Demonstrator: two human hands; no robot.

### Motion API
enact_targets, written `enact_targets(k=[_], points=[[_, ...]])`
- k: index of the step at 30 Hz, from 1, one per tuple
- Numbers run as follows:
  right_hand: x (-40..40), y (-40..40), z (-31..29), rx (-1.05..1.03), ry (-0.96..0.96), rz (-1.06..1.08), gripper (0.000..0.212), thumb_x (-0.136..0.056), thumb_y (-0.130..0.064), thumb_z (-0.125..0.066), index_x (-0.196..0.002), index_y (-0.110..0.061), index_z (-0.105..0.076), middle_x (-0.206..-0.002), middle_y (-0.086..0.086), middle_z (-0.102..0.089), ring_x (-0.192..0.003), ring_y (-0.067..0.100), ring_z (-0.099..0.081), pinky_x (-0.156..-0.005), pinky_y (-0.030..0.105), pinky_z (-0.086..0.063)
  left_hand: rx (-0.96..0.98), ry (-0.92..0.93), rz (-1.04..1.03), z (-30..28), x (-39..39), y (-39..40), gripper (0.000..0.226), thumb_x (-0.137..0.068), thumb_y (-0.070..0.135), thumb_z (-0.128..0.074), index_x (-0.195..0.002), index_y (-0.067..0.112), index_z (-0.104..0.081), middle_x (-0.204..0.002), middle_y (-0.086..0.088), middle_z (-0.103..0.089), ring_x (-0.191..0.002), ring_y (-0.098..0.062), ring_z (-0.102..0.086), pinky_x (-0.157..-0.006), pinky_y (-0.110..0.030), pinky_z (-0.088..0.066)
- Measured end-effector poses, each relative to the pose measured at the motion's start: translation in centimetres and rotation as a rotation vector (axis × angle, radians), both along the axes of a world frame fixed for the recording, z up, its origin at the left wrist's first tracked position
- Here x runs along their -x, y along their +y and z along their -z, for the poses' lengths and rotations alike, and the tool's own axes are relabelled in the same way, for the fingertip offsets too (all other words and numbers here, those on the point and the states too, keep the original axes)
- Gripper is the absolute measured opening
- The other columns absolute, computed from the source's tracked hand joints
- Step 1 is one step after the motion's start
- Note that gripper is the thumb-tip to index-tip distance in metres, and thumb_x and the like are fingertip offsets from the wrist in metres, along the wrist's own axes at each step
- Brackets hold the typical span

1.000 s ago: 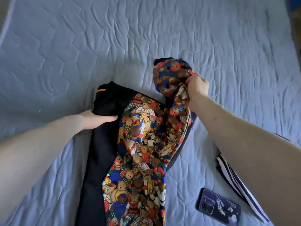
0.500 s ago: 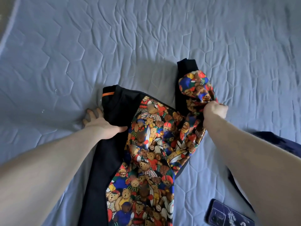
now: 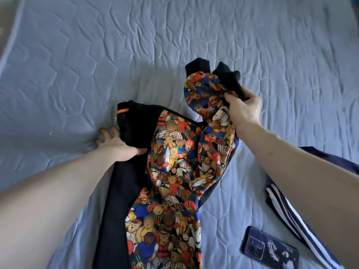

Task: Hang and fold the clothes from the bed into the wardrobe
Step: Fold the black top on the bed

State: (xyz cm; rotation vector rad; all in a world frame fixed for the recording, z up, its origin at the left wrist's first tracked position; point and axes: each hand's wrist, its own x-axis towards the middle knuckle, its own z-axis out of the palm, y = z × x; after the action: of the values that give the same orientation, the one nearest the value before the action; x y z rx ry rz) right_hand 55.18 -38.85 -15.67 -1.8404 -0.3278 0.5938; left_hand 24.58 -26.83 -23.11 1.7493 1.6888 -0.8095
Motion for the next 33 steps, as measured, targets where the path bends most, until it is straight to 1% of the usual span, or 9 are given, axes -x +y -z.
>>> enact_targets(k=[3, 7, 12, 15, 17, 20, 23, 28, 33], points=[[3.5, -1.3, -2.0, -0.1, -0.218, -0.141, 0.027, -0.086, -0.007, -0.065, -0.102, -0.024, -0.08, -0.097, -0.015, -0.078, -0.097, -0.002, -0.072, -0.087, 0.016, -0.055, 0.084, -0.155, -0.06, -0.5, 1.8, 0.7, 0.149, -0.049, 0.094, -0.07, -0.163, 0.034, 0.005, -0.17, -0.002, 0.016, -0.158, -0.031, -0.001, -0.128, -0.047, -0.014], [9.1, -4.3, -4.3, -0.094, -0.389, -0.536, 0.045, -0.075, 0.004, -0.056, -0.096, -0.029, -0.078, -0.102, -0.02, -0.076, -0.1, -0.001, -0.069, -0.087, 0.015, -0.051, 0.145, -0.501, -0.355, -2.9, 6.0, 0.5, 0.098, -0.069, 0.069, -0.082, -0.154, 0.035, -0.044, -0.158, 0.009, -0.043, -0.143, -0.017, -0.044, -0.117, -0.034, -0.036], [12.4, -8.1, -2.8, 0.162, -0.569, -1.187, 0.048, -0.06, 0.002, -0.059, -0.098, -0.021, -0.079, -0.132, -0.008, -0.069, -0.131, 0.017, -0.054, -0.112, 0.035, -0.04, -0.175, -0.776, -0.566, -5.1, 8.8, -2.7, 0.027, -0.093, 0.02, -0.07, -0.12, 0.019, -0.074, -0.122, -0.001, -0.072, -0.122, -0.02, -0.063, -0.103, -0.037, -0.048], [14.7, -9.9, -0.9, 0.477, -0.611, -1.455, 0.048, -0.075, 0.0, -0.062, -0.113, -0.028, -0.074, -0.15, -0.013, -0.054, -0.152, 0.016, -0.027, -0.128, 0.032, -0.006, -0.15, -0.81, -0.509, -7.3, 9.8, -5.6, 0.025, -0.089, 0.022, -0.074, -0.113, 0.023, -0.074, -0.111, 0.008, -0.073, -0.117, -0.013, -0.065, -0.09, -0.014, -0.045], [15.8, -10.7, 0.2, 0.588, -0.669, -1.483, 0.053, -0.083, -0.005, -0.061, -0.128, -0.032, -0.067, -0.158, -0.012, -0.044, -0.157, 0.015, -0.013, -0.126, 0.032, 0.009, -0.048, -0.821, -0.399, -7.7, 9.5, -7.3, 0.048, -0.077, 0.038, -0.077, -0.122, 0.025, -0.07, -0.119, 0.009, -0.069, -0.117, -0.011, -0.064, -0.096, -0.019, -0.046], [17.3, -11.1, 1.1, 0.694, -0.676, -1.483, 0.07, -0.085, -0.012, -0.061, -0.151, -0.031, -0.047, -0.166, -0.008, -0.031, -0.159, 0.017, -0.003, -0.128, 0.042, 0.011, 0.021, -0.759, -0.264, -7.0, 8.3, -9.0, 0.072, -0.074, 0.056, -0.078, -0.139, 0.034, -0.055, -0.125, 0.014, -0.056, -0.115, -0.011, -0.059, -0.097, -0.027, -0.045], [18.7, -11.4, 1.3, 0.855, -0.594, -1.556, 0.082, -0.084, -0.023, -0.063, -0.16, -0.025, -0.031, -0.169, -0.004, -0.022, -0.159, 0.02, 0.004, -0.128, 0.048, 0.01, -0.086, -0.631, -0.155, -5.1, 7.4, -10.1, 0.047, -0.088, 0.044, -0.075, -0.131, 0.029, -0.062, -0.113, 0.009, -0.056, -0.11, -0.018, -0.062, -0.09, -0.025, -0.043], [20.6, -13.1, -0.8, 0.459, -0.477, -1.02, 0.062, -0.08, -0.015, -0.064, -0.141, -0.023, -0.059, -0.153, -0.005, -0.05, -0.151, 0.018, -0.029, -0.129, 0.035, -0.003, -0.324, -0.634, -0.279, -4.2, 9.2, -12.1, 0.016, -0.089, 0.032, -0.075, -0.102, 0.029, -0.066, -0.081, 0.019, -0.062, -0.083, -0.01, -0.065, -0.061, -0.014, -0.036], [23.6, -21.5, -2.3, 0.406, -0.306, -0.329, 0.063, -0.081, -0.027, -0.075, -0.137, -0.033, -0.046, -0.134, -0.018, -0.045, -0.13, 0.012, -0.042, -0.104, 0.03, -0.036, -0.144, -0.517, -0.347, -5.0, 17.0, -17.5, 0.046, -0.082, 0.05, -0.078, -0.116, 0.031, -0.056, -0.108, 0.014, -0.061, -0.098, -0.01, -0.063, -0.074, -0.018, -0.042]])
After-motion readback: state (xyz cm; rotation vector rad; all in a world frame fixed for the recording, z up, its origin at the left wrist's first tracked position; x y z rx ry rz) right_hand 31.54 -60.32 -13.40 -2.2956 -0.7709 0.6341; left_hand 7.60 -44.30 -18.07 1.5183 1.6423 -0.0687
